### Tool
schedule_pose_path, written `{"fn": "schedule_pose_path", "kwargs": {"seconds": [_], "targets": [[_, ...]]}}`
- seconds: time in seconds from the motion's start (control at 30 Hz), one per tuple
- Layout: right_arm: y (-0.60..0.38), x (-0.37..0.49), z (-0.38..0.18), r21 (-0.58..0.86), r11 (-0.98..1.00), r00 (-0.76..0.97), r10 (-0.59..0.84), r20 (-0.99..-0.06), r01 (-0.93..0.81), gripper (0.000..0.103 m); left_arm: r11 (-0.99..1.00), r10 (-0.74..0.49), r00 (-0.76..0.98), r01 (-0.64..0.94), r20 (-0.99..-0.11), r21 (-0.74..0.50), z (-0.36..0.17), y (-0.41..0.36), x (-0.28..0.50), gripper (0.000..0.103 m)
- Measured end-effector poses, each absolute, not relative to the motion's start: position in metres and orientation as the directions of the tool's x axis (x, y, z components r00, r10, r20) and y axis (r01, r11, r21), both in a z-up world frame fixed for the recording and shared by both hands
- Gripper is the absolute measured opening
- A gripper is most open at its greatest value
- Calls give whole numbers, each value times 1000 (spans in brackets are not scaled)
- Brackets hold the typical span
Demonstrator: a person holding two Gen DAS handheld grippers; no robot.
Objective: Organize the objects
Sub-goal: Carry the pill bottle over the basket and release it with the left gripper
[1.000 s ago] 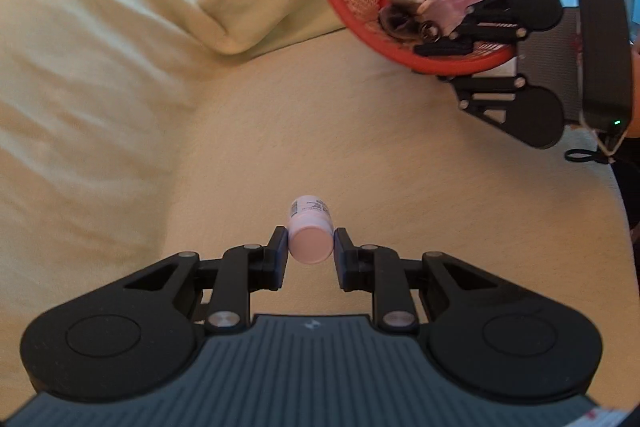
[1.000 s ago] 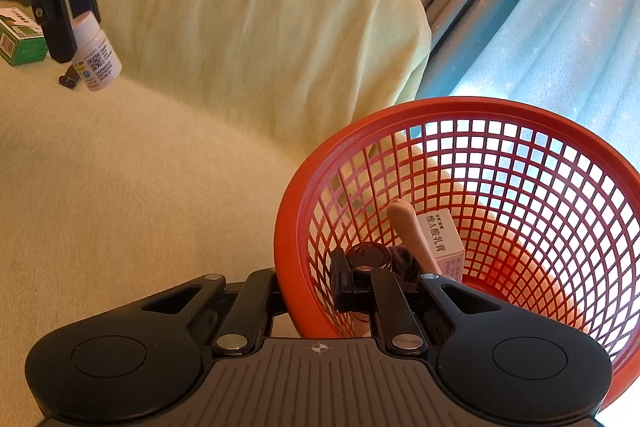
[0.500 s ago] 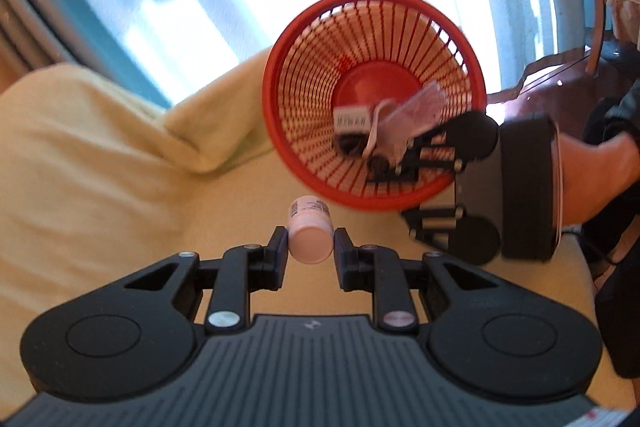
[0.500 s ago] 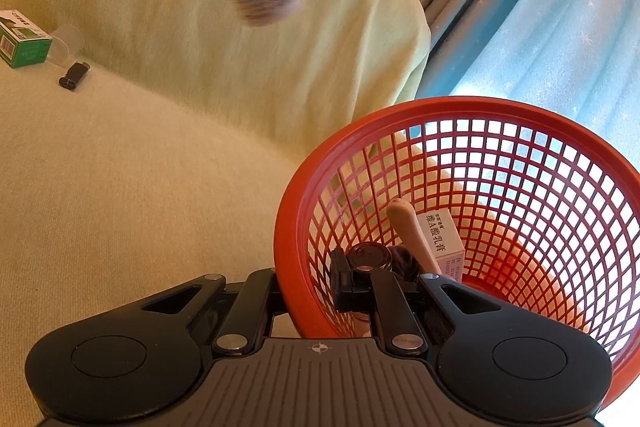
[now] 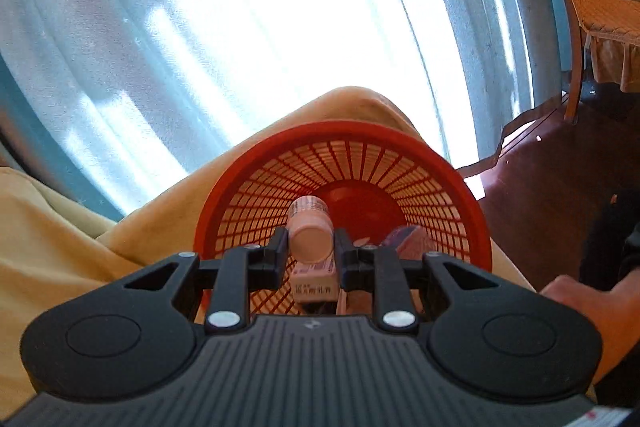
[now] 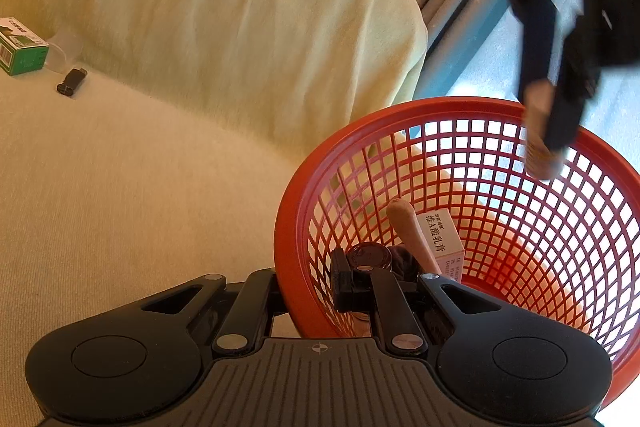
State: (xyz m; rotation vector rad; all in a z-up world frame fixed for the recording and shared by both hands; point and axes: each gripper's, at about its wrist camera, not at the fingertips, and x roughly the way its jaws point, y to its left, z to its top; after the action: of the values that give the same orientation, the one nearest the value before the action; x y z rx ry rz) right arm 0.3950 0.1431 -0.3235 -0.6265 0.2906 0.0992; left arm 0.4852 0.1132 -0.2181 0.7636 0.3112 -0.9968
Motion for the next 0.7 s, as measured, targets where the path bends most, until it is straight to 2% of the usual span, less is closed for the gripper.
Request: {"fn": "schedule_pose_path", "kwargs": {"seconds": [0.1, 0.3, 0.7], "targets": [[143, 396, -323, -562, 808, 955, 6, -298, -180, 7, 317, -630, 534, 840, -564, 441, -224, 94, 494, 28], [141, 398, -321, -550, 816, 955, 10, -298, -180, 7, 377, -627, 562, 825, -539, 421, -219, 106, 502, 28], [141, 397, -321, -547, 817, 954, 11, -298, -180, 7, 440, -536, 625, 781, -568, 444, -220, 163, 489, 29]]}}
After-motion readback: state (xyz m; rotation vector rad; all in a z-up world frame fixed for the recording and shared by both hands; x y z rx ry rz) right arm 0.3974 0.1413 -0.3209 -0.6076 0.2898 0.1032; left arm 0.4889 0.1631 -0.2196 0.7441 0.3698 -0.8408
